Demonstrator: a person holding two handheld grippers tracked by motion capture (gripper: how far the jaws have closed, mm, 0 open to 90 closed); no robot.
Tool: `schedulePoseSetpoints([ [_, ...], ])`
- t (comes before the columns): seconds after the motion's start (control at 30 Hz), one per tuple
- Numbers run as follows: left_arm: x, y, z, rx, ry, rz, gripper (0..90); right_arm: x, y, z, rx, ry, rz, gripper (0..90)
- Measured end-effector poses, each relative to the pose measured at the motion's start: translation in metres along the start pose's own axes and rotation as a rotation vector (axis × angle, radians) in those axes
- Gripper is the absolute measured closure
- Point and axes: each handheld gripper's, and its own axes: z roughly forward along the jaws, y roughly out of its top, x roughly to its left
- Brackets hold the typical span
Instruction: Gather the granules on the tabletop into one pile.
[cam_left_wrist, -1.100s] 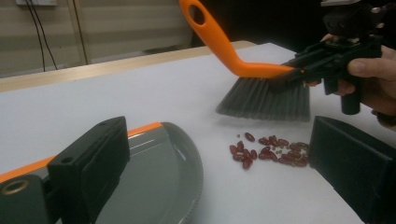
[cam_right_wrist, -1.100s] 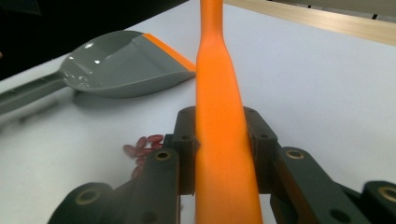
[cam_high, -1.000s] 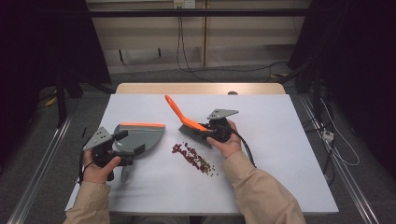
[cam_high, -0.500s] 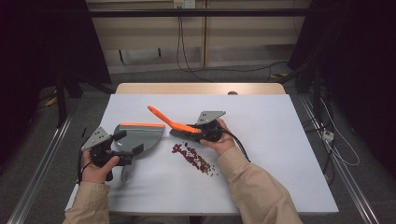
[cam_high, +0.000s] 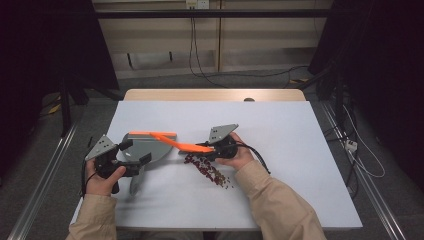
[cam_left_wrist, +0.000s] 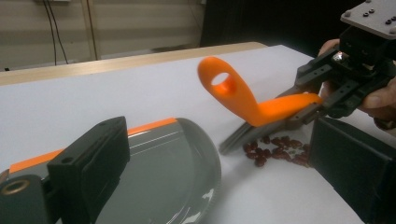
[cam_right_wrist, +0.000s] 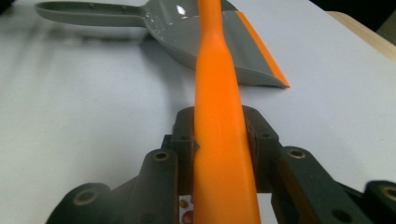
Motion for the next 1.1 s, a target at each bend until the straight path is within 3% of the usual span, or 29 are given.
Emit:
schedulePoseSetpoints([
  [0.5,0.001,0.0,-0.002,-0.007,0.008,-0.004,5.7,0.014,-0.006,-0.014,0.013,0.085,-0.063,69.8],
  [0.77,0.0,0.0,-0.001,-0.005,0.009,-0.004,5.7,0.022,-0.008,-0.018,0.028,0.094,-0.082,69.6],
  [1.1,0.0,0.0,-0.001,-0.005,0.01,-0.002,5.7,0.032,-0.009,-0.025,0.03,0.092,-0.07,69.5],
])
